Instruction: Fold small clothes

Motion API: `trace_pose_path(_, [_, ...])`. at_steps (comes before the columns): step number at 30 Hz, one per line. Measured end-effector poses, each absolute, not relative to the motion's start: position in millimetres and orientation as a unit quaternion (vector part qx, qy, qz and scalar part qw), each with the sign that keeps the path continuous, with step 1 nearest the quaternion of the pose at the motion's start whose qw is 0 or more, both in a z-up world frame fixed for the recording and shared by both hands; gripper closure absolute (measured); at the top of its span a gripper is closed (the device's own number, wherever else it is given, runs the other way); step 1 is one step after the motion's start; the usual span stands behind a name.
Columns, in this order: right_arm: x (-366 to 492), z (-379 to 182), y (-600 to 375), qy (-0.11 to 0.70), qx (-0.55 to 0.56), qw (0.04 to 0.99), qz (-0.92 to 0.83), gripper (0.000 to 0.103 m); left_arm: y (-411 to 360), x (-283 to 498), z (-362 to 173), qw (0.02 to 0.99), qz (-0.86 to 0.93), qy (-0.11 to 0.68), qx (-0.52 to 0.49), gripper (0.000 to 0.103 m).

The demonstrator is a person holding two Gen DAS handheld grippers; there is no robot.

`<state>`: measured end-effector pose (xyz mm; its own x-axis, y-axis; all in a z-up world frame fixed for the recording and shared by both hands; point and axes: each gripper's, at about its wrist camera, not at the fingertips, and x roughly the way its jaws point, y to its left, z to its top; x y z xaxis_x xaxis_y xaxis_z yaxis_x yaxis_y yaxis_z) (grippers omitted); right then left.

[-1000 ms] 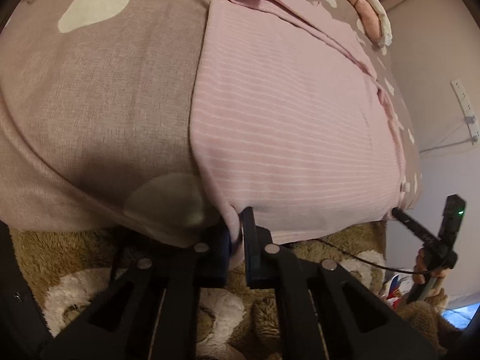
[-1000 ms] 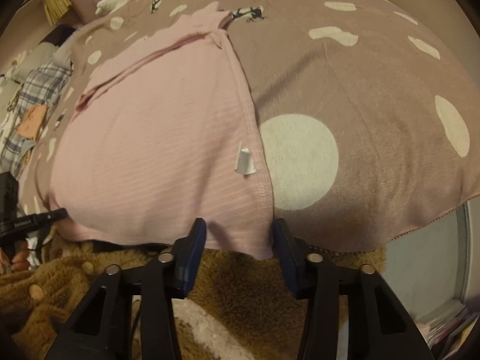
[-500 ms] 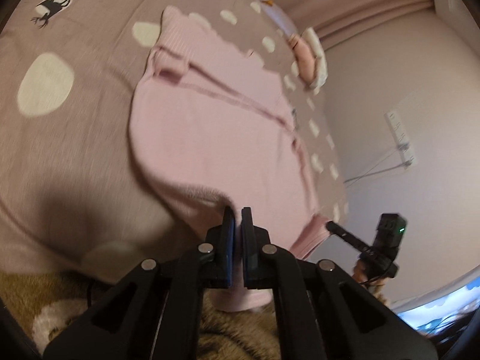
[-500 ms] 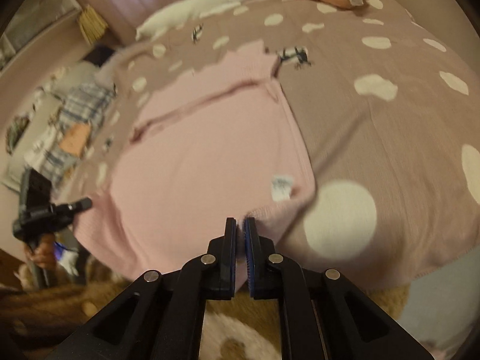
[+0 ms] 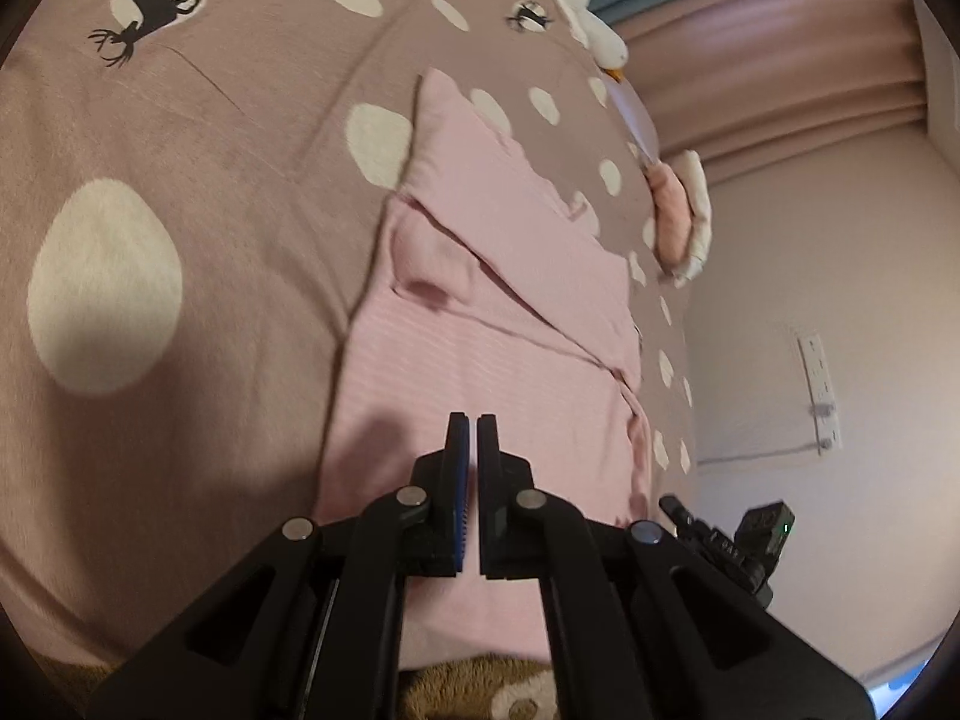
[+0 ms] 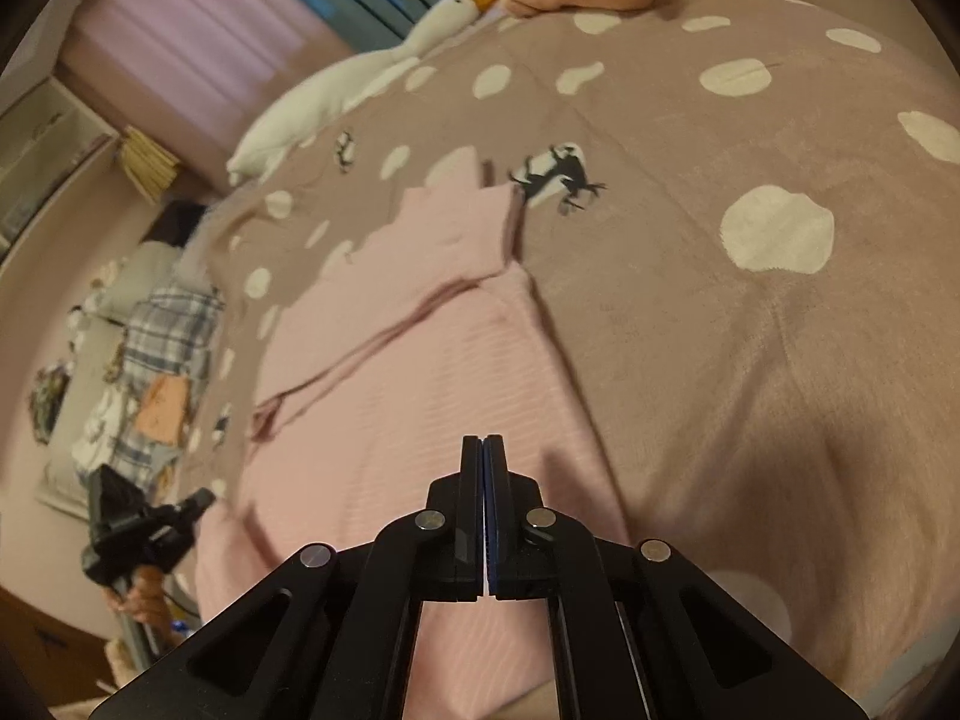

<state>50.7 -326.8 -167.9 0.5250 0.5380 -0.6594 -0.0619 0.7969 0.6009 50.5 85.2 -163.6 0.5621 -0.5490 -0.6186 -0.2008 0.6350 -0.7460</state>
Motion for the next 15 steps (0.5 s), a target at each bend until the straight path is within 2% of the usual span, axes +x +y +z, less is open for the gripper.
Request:
trace_pose_path(7, [27,-161,-333,0.46,0.201,0.848,0.171,0.099,85,48,-165,0.786,-0.111,0.466,-0.391,0.103])
trace_pose_path(9, [18,-161,-332,0.469,0.173,0.849,0.174,0.09,84,42,-162,0.793,-0.1,0.47,-0.373,0.102])
trace_pose_path(11, [13,-163,-328,0.476,0.152,0.847,0.18,0.053,83,34,-161,0.799,-0.093,0.473,-0.358,0.097])
trace_pose_path(12, [10,-164,-324,0.478,0.138,0.847,0.187,0.05,82,29,-160,0.801,-0.092,0.475,-0.352,0.095])
trace_pose_path(13, [6,-165,-317,0.48,0.115,0.847,0.198,0.05,81,24,-160,0.803,-0.091,0.479,-0.344,0.088])
trace_pose_path(14, [5,-166,-312,0.482,0.102,0.847,0.203,0.05,80,19,-160,0.804,-0.089,0.483,-0.335,0.076])
trace_pose_path(15, [3,-167,-305,0.482,0.076,0.847,0.21,0.05,77,13,-161,0.805,-0.088,0.489,-0.324,0.07])
